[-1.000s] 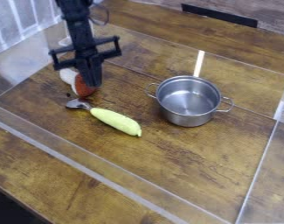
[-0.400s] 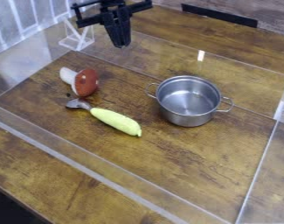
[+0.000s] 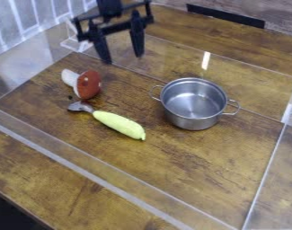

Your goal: Put the mushroom in the silver pot

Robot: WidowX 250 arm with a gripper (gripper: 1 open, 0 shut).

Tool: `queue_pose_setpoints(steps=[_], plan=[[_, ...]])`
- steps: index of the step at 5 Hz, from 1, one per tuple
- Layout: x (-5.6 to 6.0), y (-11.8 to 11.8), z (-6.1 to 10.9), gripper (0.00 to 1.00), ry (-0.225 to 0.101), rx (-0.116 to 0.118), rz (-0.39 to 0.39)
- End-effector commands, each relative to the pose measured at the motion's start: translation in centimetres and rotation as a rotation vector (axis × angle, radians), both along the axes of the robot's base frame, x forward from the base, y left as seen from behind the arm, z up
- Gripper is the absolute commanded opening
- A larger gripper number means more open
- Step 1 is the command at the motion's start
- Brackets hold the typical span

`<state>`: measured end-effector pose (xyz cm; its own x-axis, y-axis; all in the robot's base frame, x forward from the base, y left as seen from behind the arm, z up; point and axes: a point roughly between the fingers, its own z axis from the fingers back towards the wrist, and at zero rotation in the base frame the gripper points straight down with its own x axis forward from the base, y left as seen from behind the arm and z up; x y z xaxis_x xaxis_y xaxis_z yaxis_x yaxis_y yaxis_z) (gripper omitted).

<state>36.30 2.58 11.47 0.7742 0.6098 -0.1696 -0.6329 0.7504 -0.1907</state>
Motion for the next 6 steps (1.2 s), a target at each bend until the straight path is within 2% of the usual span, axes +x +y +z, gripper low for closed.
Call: queue_pose_setpoints(steps=[1,4,6], plan=[[-1.0,1.9,2.2,1.00,-0.089,0.030,0.024],[-2.3,5.2,-0.7,1.00,-0.116,0.061,0.043],[-2.2,5.9,-1.8,1.00,-0.134,0.056,0.030]])
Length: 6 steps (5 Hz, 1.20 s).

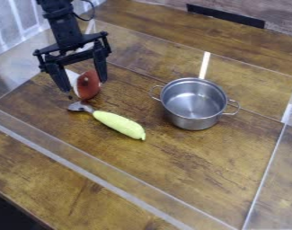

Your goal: Put the mushroom in the silver pot

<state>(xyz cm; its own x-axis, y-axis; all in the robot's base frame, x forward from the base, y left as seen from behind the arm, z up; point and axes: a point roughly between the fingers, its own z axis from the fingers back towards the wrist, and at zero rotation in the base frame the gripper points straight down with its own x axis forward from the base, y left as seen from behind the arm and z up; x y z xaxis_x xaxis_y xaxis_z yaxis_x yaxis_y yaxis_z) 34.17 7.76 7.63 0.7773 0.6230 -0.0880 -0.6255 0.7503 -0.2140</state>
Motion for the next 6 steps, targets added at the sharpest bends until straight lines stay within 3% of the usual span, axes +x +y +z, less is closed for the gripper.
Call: queue_pose_setpoints(steps=[1,4,6], plan=[[0.2,1.0,1.4,1.00,-0.062,0.022,0.011],[0.8,1.1,-0.5,1.00,-0.070,0.031,-0.034],[0.9,1.0,0.7,1.00,-0.097,0.051,-0.087]])
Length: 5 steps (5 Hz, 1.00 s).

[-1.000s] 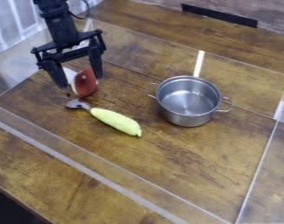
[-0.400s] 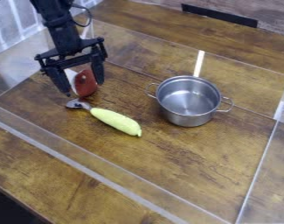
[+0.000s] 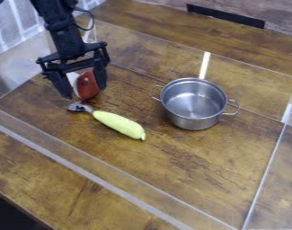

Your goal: Put the mushroom in the silver pot

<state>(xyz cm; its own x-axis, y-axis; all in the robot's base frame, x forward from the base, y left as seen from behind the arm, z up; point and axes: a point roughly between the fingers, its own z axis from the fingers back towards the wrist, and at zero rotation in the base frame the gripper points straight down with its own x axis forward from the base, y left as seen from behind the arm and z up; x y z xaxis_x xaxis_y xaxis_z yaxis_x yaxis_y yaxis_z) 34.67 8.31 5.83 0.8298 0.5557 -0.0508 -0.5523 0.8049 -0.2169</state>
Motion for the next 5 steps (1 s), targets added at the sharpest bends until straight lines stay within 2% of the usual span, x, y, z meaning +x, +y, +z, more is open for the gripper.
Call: queue_pose_setpoints(steps=[1,3,5], plan=[[0.5,0.3,3.2,1.00,-0.082,0.035,-0.021],[0.7,0.0,4.7,1.00,-0.113,0.043,-0.047],[1.1,0.1,4.7,1.00,-0.126,0.057,-0.058]])
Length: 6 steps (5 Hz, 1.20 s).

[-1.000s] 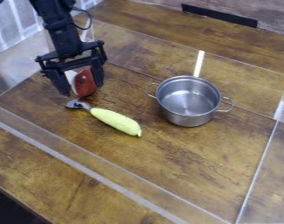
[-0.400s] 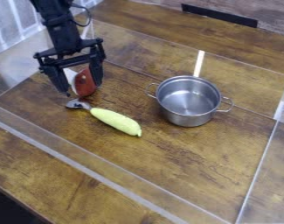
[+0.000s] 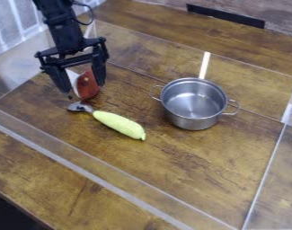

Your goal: Put the mushroom in the silver pot

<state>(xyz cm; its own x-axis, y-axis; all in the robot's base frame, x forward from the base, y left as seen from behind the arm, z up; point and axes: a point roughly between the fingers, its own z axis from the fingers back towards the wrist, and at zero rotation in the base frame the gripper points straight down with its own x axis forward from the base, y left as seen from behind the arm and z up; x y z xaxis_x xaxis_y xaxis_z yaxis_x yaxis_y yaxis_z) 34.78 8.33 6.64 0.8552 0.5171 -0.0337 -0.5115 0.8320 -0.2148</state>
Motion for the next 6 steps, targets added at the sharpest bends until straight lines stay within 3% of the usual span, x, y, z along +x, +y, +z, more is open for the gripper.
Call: queue_pose_setpoints(steps=[1,2,3,5,6], plan=[[1.2,0.2,3.6,1.00,-0.115,0.048,-0.011],[1.5,0.2,3.0,0.00,-0.110,0.048,-0.006],[1.9,0.1,3.0,0.00,-0.112,0.048,-0.004],[4.8,-2.6,6.1,0.00,-0.146,0.083,0.027],[5.0,-2.7,5.2,1.00,-0.146,0.084,0.049]])
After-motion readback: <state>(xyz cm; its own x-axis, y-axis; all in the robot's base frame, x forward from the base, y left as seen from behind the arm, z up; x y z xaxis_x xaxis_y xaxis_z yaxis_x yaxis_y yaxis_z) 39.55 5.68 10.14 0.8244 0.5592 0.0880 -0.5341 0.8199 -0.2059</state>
